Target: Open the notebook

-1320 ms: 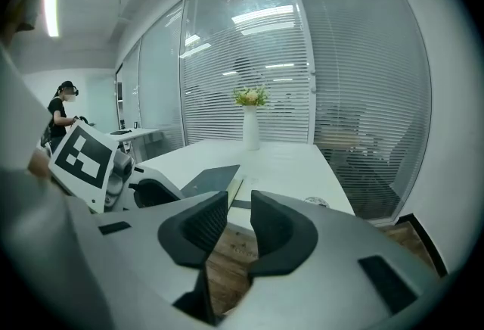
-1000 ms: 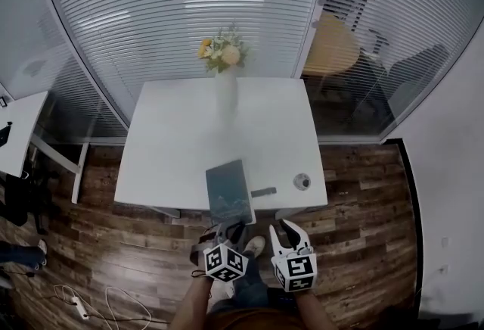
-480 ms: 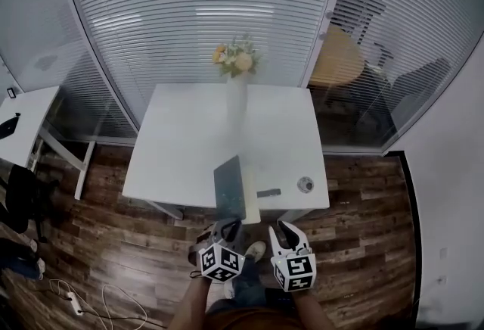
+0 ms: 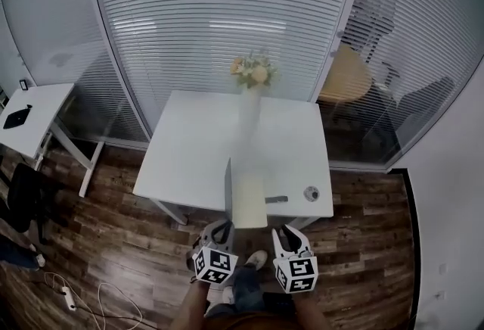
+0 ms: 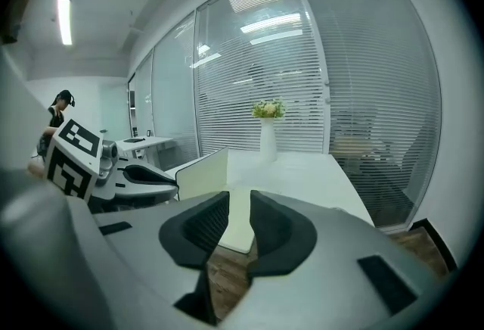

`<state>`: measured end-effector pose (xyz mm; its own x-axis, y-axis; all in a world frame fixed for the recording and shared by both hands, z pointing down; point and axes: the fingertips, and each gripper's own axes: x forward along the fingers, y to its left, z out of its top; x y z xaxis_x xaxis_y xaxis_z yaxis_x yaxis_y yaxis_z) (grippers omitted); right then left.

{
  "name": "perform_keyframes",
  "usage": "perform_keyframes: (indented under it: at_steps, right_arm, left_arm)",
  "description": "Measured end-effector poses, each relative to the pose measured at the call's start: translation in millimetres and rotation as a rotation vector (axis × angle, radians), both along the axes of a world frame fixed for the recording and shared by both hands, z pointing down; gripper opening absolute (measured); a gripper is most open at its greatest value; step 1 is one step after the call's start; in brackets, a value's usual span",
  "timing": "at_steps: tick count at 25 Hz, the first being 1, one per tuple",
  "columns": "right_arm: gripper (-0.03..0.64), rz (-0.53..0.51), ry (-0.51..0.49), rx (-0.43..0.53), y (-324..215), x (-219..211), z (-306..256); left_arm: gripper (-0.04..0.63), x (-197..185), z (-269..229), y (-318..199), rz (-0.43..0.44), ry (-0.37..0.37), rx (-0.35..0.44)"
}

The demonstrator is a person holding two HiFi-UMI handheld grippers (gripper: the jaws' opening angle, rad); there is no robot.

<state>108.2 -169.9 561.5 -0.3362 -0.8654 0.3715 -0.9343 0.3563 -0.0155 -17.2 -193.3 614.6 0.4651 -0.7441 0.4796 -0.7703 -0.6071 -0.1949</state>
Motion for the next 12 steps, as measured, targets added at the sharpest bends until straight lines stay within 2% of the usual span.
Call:
perform_keyframes:
  at_steps: [7,12]
  right_arm:
    - [0.089,-0.034,-0.008,0.002,5.8,-16.5,0.0]
    - [0.062,-0.049,0.000,-0.006,7.0,-24.0,2.6]
  left_arm:
    - [0.038,-34.8,4.4,1.2,-0.123,0.080,-0.030]
    - [0.040,-64.1,10.5,0.6,-0.230,0.204,-0.086]
